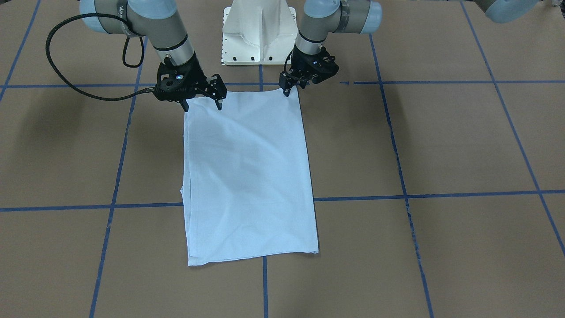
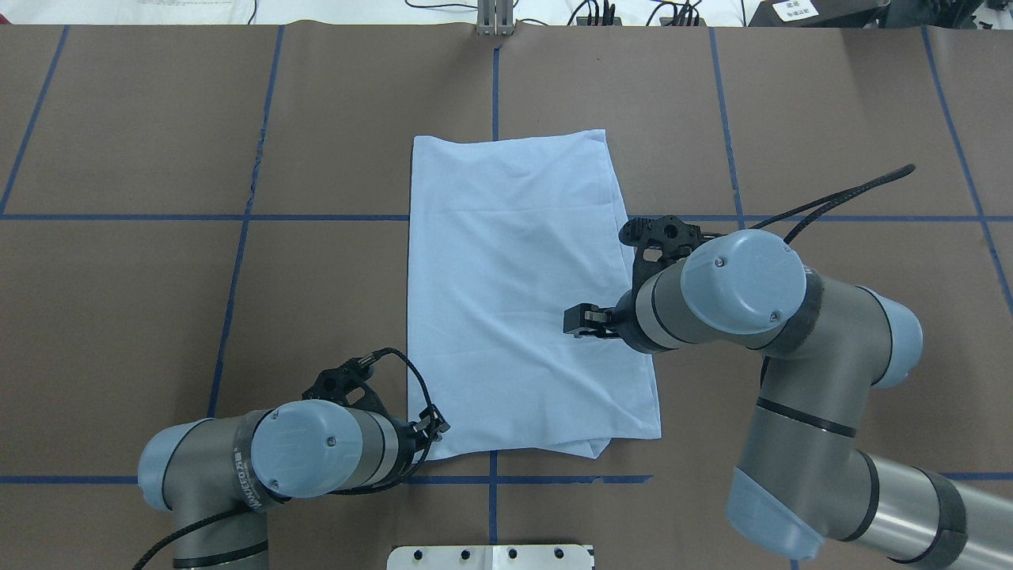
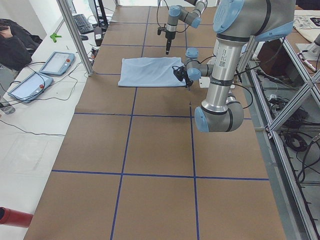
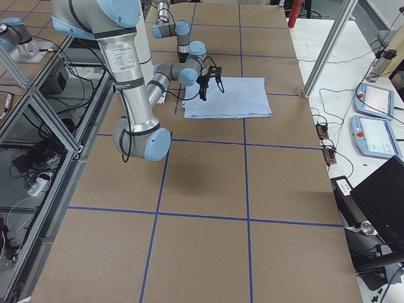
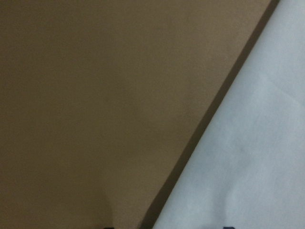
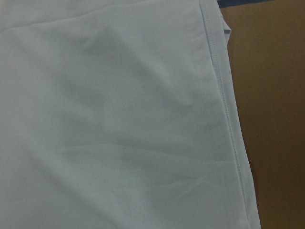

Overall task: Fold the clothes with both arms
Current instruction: 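Move the right gripper to the other near corner while the left holds its corner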

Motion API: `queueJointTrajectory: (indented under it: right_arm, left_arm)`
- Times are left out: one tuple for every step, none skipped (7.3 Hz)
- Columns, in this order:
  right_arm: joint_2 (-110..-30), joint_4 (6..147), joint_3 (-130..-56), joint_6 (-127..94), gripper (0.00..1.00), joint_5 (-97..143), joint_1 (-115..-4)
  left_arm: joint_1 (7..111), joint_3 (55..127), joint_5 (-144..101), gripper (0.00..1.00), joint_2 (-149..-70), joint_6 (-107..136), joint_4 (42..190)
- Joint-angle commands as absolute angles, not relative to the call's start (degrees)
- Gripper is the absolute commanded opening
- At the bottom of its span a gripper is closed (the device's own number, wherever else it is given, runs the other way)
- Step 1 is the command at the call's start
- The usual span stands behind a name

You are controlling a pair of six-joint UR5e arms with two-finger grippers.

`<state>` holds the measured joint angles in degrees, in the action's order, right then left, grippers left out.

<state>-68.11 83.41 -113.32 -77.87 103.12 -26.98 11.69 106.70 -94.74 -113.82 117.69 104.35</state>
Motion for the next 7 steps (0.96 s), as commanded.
queueJointTrajectory:
  right_arm:
    - [-68.20,83.41,-113.29,-77.87,1.00,103.10,-26.98]
    - [-68.20,83.41,-113.20,-77.87,1.00,103.10,-26.98]
    - [-68.20,83.41,-113.12,-77.87,1.00,103.10,-26.98]
    - [-68.12,83.41,-113.03,-77.87,1.00,103.10,-26.98]
    - [-68.12,83.50,-113.03,-77.87,1.00,103.10,-27.07]
    - [-68.20,83.41,-113.03,-77.87,1.00,103.10,-27.07]
    - [-68.20,83.41,-113.03,-77.87,1.00,103.10,-27.07]
  left_arm:
    - [11.69,106.70,-94.75,0.65,-113.91,117.69,104.41]
    - [11.69,106.61,-94.75,0.61,-113.99,117.69,104.33]
    - [11.60,106.61,-94.75,0.54,-114.08,117.69,104.41]
    - [11.69,106.61,-94.75,0.53,-114.08,117.69,104.41]
    - [11.60,106.61,-94.66,0.53,-114.08,117.69,104.41]
    - [11.60,106.52,-94.66,0.53,-114.08,117.69,104.41]
    - [11.60,106.52,-94.75,0.53,-114.08,117.69,104.41]
